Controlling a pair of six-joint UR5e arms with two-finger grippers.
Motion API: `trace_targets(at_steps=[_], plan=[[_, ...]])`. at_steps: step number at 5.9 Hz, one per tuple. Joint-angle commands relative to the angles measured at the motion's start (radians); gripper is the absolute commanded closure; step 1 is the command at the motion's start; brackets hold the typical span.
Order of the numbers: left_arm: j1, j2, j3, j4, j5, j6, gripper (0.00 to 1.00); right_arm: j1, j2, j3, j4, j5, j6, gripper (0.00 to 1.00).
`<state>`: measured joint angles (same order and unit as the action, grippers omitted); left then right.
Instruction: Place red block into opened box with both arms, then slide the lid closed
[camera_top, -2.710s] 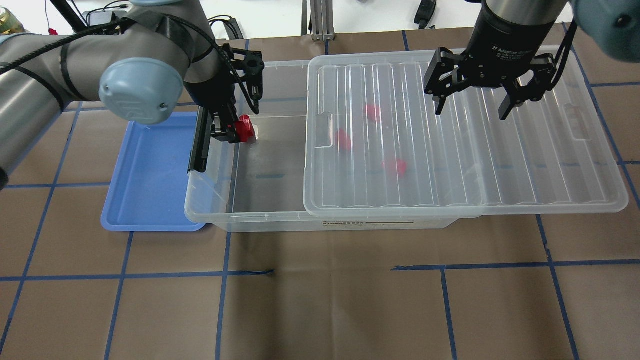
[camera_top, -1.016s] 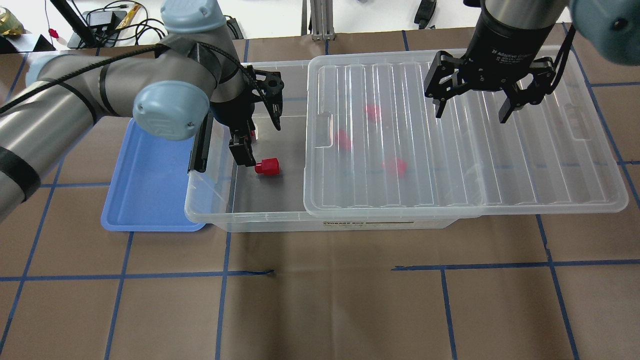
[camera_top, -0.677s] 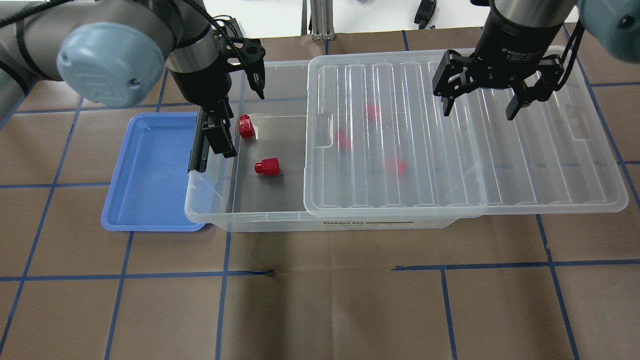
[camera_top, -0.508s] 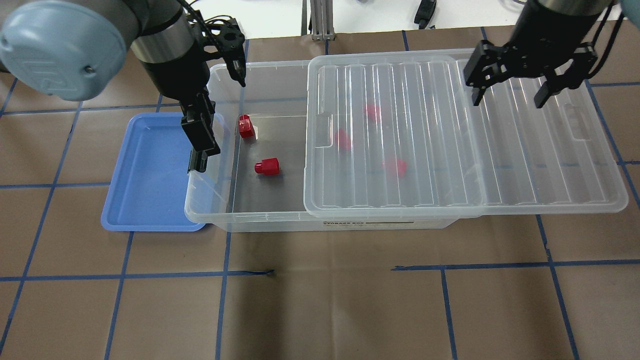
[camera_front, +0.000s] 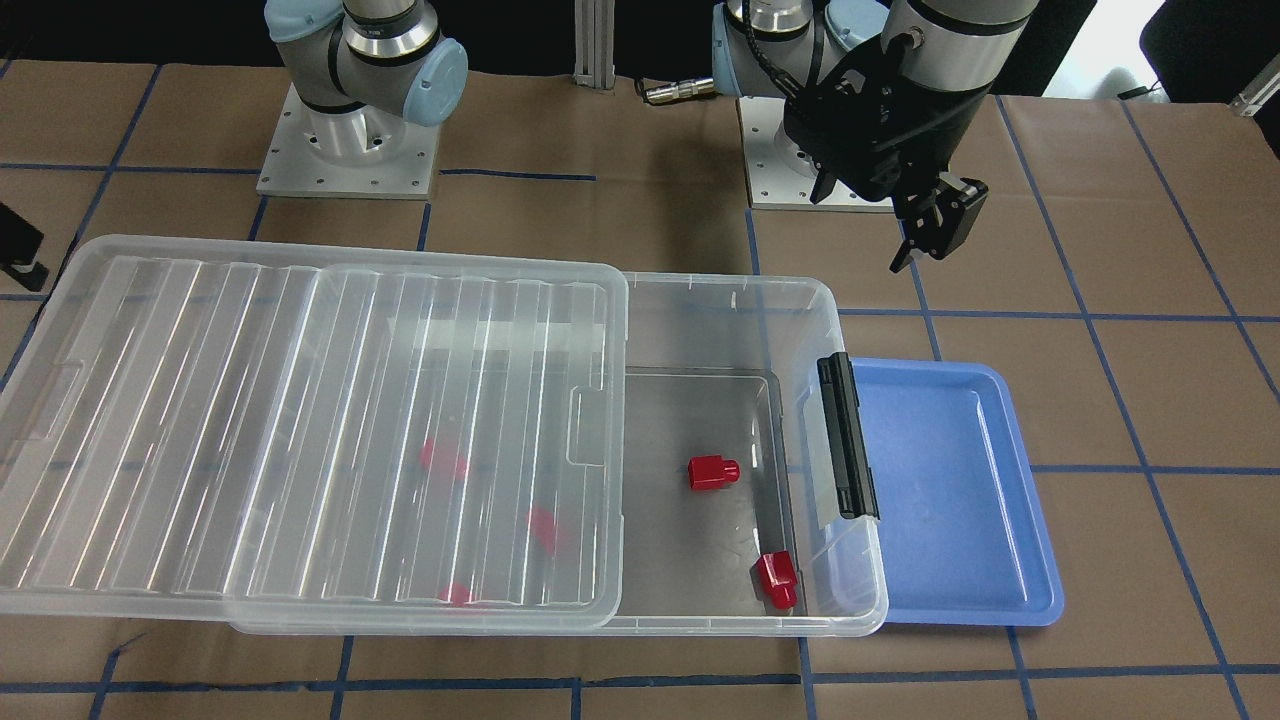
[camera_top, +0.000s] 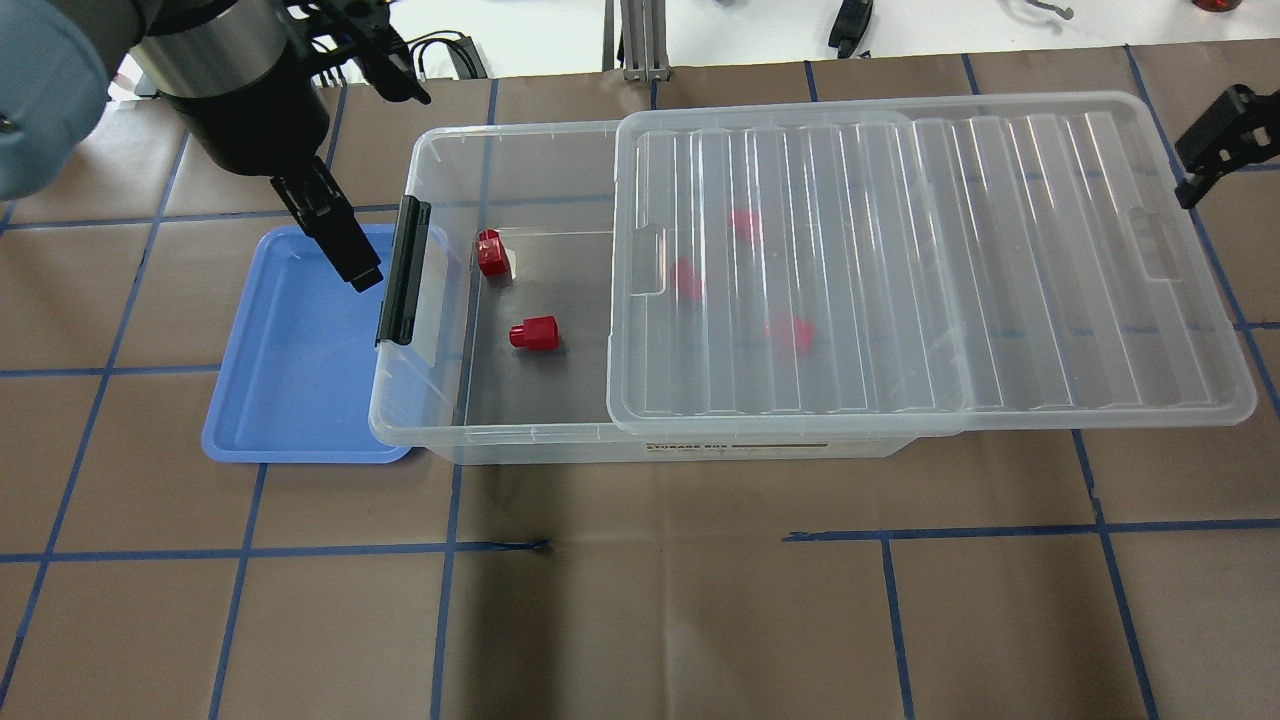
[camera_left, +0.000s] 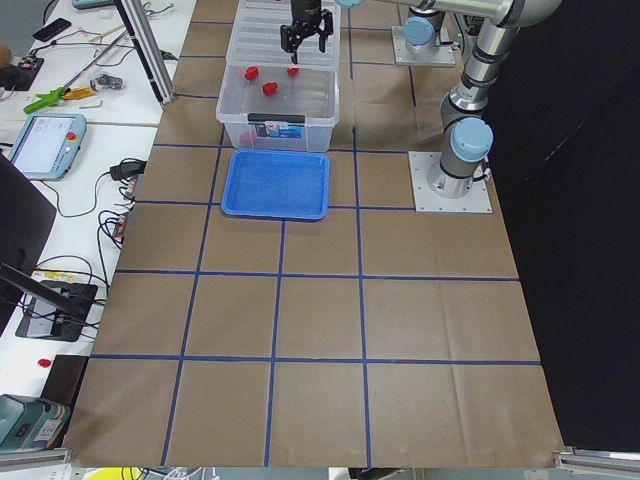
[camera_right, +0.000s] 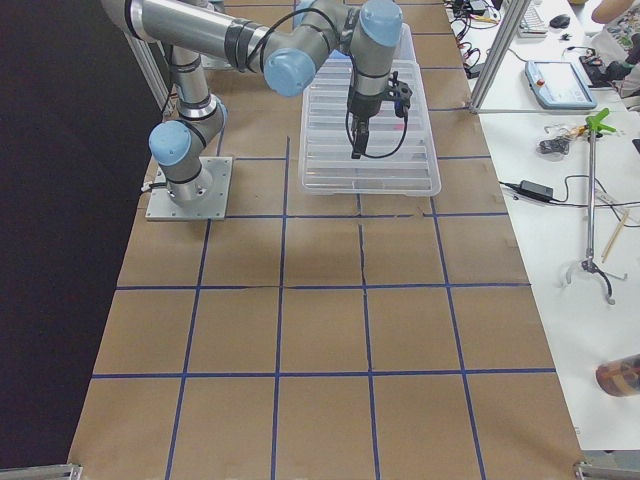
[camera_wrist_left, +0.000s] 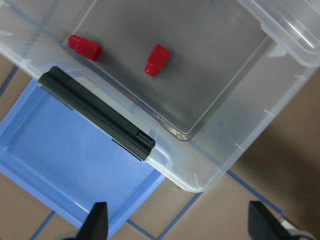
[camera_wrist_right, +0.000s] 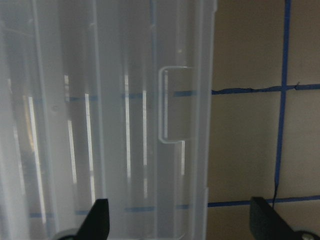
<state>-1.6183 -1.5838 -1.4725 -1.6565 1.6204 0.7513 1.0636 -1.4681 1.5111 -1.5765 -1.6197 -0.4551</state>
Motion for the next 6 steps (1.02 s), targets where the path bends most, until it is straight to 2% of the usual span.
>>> trace_targets(at_steps=[1, 2, 3, 4, 5, 6], plan=[[0.006, 0.002, -0.009, 0.134, 0.007, -0.413, 0.02, -0.126, 0.116, 0.024, -0.148, -0.034, -0.095, 0.0], [0.008, 0.004, -0.008, 0.138, 0.007, -0.614, 0.02, -0.135, 0.149, 0.05, -0.192, -0.066, -0.093, 0.0], [0.006, 0.004, 0.003, 0.123, 0.006, -0.826, 0.02, -0.136, 0.143, 0.088, -0.197, -0.063, -0.082, 0.0], [0.005, 0.004, 0.021, 0.075, 0.0, -0.96, 0.02, -0.137, 0.134, 0.122, -0.197, -0.062, -0.071, 0.0], [0.006, 0.022, 0.03, -0.018, -0.002, -0.971, 0.02, -0.133, 0.124, 0.129, -0.189, -0.052, -0.064, 0.0], [0.006, 0.031, 0.025, -0.034, 0.0, -0.969, 0.02, -0.125, 0.117, 0.132, -0.186, -0.048, -0.05, 0.0]])
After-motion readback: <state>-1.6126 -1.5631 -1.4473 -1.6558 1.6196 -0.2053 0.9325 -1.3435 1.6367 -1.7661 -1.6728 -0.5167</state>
